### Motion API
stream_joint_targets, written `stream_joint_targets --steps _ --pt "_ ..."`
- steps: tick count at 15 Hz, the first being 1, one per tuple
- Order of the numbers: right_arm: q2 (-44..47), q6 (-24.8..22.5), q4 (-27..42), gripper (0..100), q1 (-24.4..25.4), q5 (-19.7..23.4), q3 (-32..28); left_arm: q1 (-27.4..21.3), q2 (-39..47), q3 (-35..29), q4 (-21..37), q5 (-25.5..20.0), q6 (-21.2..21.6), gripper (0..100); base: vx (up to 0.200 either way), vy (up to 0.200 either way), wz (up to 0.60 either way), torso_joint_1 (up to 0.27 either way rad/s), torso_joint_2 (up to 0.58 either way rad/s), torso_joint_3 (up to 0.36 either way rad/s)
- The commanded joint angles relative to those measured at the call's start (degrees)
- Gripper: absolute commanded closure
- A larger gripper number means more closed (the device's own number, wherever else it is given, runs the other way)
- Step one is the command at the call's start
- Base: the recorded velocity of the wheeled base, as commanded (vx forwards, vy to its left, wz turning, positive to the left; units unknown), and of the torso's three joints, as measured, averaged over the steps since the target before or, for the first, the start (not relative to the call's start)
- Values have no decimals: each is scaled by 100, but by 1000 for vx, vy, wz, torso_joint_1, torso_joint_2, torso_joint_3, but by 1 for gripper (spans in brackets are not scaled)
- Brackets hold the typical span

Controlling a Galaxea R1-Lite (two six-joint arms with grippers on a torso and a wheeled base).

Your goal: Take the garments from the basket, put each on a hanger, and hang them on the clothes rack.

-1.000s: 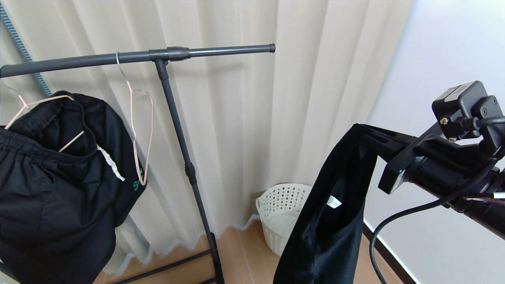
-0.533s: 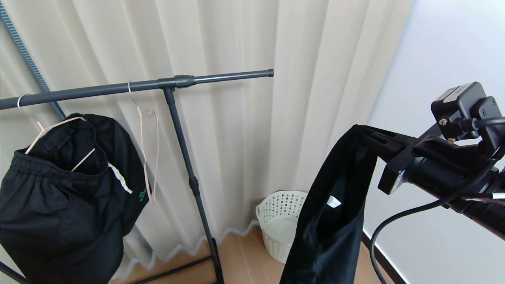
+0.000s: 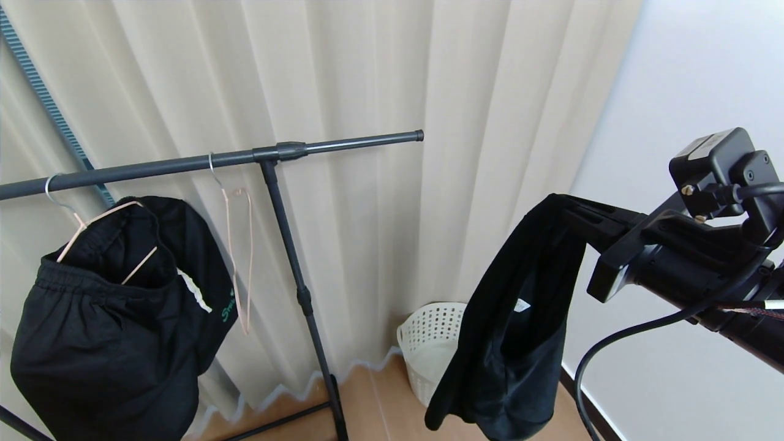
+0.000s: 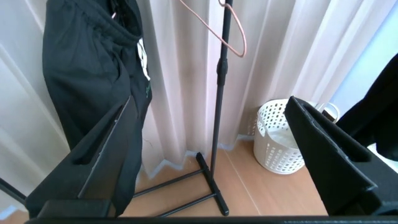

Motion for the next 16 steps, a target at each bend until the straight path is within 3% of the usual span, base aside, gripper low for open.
stream_joint_targets --steps 1,5,13,16 --pt "1 -3 -11 100 2 -1 7 9 9 0 -1 9 0 0 0 0 0 159 -349 -188" --pt "45 -12 -20 100 2 -10 42 9 9 9 -1 9 9 0 0 0 0 61 -130 -66" --pt "80 -12 -28 100 2 -19 51 9 9 9 -1 9 9 0 0 0 600 5 -3 -2" --pt "63 -12 -28 100 2 -10 42 9 9 9 -1 1 0 0 -67 0 0 2 -1 -1"
